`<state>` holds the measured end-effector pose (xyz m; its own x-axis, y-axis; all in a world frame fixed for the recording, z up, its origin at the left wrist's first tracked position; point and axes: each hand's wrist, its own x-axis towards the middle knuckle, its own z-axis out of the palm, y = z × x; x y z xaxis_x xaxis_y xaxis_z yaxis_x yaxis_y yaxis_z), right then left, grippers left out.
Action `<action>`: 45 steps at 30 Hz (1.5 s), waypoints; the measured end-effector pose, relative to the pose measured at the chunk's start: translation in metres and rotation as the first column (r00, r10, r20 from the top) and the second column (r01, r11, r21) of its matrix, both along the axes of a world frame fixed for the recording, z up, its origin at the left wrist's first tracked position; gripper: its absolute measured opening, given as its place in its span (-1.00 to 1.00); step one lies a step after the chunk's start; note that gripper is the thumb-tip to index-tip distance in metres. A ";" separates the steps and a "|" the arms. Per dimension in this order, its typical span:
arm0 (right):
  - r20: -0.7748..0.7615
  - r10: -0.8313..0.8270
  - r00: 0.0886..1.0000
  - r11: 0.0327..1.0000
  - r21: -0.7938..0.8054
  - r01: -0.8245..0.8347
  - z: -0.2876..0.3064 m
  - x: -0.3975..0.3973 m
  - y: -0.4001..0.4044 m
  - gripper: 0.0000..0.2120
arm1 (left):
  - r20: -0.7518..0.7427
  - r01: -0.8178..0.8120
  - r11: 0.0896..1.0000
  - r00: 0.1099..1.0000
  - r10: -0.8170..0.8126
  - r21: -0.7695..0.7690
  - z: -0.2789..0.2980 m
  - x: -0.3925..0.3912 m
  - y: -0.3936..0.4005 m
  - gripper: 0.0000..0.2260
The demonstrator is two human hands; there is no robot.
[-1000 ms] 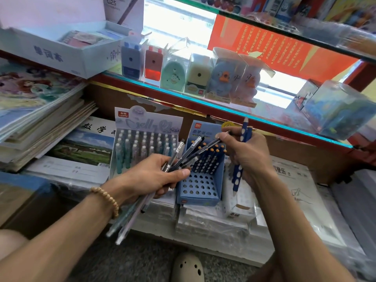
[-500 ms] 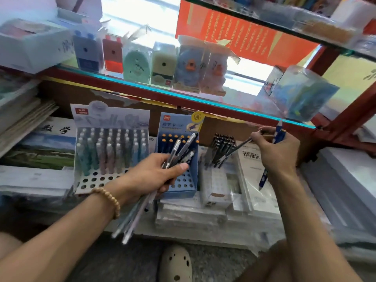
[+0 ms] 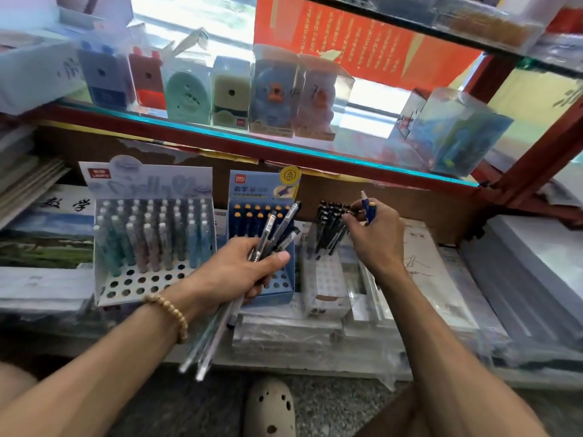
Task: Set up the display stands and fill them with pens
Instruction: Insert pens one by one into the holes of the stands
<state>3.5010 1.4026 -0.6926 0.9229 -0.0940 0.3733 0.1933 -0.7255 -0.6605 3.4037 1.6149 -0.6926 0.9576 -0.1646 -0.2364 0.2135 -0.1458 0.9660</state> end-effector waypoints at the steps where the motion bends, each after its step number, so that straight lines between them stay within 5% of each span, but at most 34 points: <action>1: 0.000 -0.003 1.000 1.000 -0.012 0.003 -0.001 0.001 -0.001 -0.85 | -0.003 -0.003 1.000 1.000 0.003 0.000 0.000 0.000 0.001 -0.68; 9: -0.167 0.088 0.982 0.990 -0.093 -0.105 -0.012 0.001 0.006 -0.90 | -0.008 -0.007 1.000 1.000 0.007 -0.008 0.001 0.000 0.002 -0.66; 12: -0.172 0.078 0.982 0.994 -0.066 -0.091 -0.015 0.003 0.006 -0.80 | -0.017 0.005 0.999 1.000 -0.005 -0.033 0.001 0.000 0.005 -0.67; 19: -0.195 0.001 0.981 0.999 -0.040 -0.008 -0.011 0.001 0.007 -0.89 | -0.030 0.010 0.999 0.999 -0.012 -0.049 0.001 -0.002 0.003 -0.67; 23: -0.051 0.005 0.999 0.997 0.074 -0.001 0.016 -0.008 0.010 -0.82 | -0.026 0.024 0.999 0.999 -0.025 -0.042 0.002 -0.002 0.007 -0.70; 28: -0.184 0.265 0.947 0.910 0.373 -0.182 0.045 -0.031 0.028 -0.77 | -0.024 0.058 0.997 0.998 -0.059 -0.044 0.001 -0.004 0.008 -0.74; 35: -0.250 0.475 0.844 0.821 0.471 -0.323 0.043 -0.037 0.044 -0.88 | -0.022 0.105 0.992 0.994 -0.107 -0.076 0.005 -0.007 0.005 -0.73; 41: -0.168 0.343 0.924 0.691 0.711 -0.127 0.054 -0.034 0.036 -0.94 | -0.053 0.097 0.974 0.993 -0.110 -0.205 0.007 -0.010 0.008 -0.61; 45: -0.172 0.320 0.932 0.762 0.631 -0.145 0.051 -0.033 0.031 -0.90 | -0.083 0.074 0.979 0.992 -0.090 -0.188 0.004 -0.012 0.009 -0.74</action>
<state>3.4684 1.4336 -0.6421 0.9978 0.0137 0.0641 0.0653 -0.1187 -0.9908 3.3920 1.6239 -0.6889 0.9150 -0.2904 -0.2800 0.2961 0.0118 0.9551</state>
